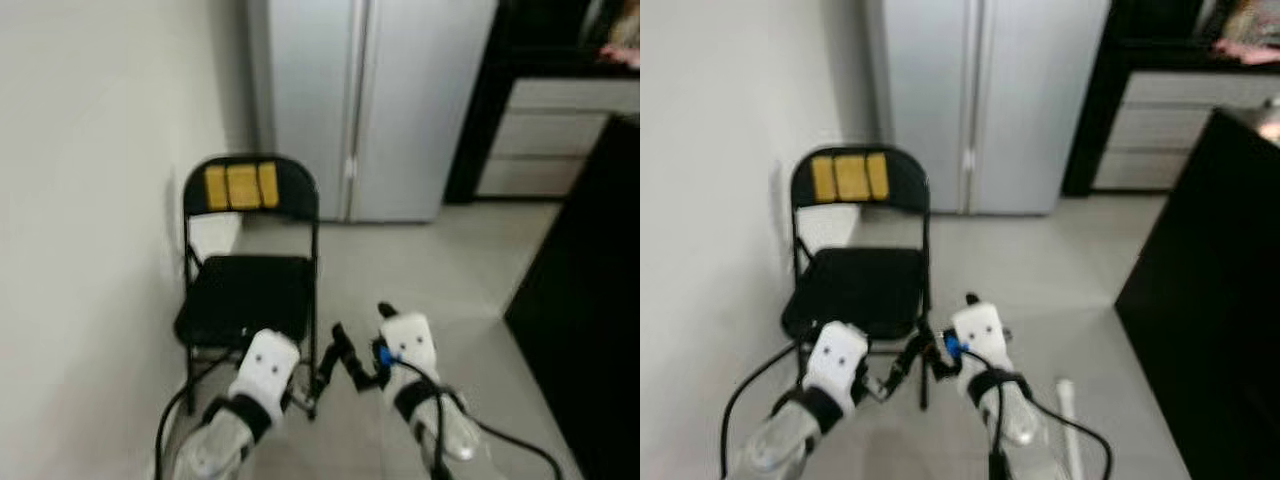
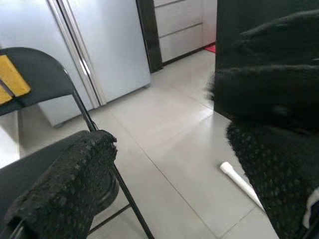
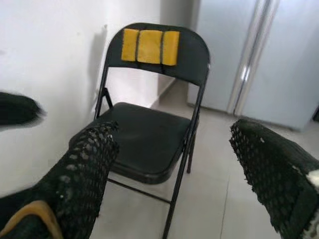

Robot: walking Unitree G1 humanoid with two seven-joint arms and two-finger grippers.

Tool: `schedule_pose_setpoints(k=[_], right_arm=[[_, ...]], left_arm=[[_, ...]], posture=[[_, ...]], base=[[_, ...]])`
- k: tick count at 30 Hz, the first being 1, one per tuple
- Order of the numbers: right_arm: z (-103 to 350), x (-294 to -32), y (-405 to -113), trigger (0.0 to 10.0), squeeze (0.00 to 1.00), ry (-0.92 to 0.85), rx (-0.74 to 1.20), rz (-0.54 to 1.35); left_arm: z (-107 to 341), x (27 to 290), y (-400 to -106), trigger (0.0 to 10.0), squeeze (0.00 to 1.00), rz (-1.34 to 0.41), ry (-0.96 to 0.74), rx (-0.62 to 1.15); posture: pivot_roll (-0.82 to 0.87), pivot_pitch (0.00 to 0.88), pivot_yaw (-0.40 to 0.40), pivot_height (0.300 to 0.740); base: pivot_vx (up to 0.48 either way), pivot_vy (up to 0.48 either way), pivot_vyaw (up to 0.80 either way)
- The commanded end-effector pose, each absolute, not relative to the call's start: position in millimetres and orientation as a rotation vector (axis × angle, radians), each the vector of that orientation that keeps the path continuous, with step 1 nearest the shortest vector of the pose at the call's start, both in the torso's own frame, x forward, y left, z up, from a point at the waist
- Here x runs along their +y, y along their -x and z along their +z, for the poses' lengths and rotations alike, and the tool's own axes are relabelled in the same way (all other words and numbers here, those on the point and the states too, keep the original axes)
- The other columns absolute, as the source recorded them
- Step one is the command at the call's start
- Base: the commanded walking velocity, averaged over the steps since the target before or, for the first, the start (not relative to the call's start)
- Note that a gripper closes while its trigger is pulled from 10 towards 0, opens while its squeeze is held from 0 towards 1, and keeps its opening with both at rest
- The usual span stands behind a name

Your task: Building children table

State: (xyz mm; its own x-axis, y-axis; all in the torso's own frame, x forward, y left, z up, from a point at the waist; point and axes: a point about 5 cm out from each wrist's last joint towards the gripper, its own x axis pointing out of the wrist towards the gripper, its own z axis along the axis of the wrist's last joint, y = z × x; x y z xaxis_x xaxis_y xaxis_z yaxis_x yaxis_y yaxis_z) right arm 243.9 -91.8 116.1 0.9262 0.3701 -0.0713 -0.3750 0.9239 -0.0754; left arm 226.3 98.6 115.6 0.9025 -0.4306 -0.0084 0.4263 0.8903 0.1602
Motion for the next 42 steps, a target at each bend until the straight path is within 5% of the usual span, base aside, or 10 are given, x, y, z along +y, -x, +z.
schedule_pose_setpoints(k=[1,23,42], right_arm=[[115.4,-96.8,-244.7,10.0,0.0,0.087,0.063,0.363],[114.2,-97.3,-245.7,10.0,0.0,0.088,0.072,0.353],[113.9,-96.7,-245.6,10.0,0.0,0.083,0.072,0.351]], left_arm=[[116.1,96.0,-226.4,10.0,0.0,-0.456,-0.152,-0.028],[114.5,95.8,-226.7,10.0,0.0,-0.458,-0.184,-0.021],[115.2,98.9,-228.1,10.0,0.0,-0.434,-0.145,-0.018]], posture=[[0.0,0.047,0.006,0.74],[0.0,0.049,0.008,0.74],[0.0,0.042,0.01,0.74]], base=[[0.0,0.0,-0.8],[0.0,-0.326,-0.04],[0.0,0.0,0.0]])
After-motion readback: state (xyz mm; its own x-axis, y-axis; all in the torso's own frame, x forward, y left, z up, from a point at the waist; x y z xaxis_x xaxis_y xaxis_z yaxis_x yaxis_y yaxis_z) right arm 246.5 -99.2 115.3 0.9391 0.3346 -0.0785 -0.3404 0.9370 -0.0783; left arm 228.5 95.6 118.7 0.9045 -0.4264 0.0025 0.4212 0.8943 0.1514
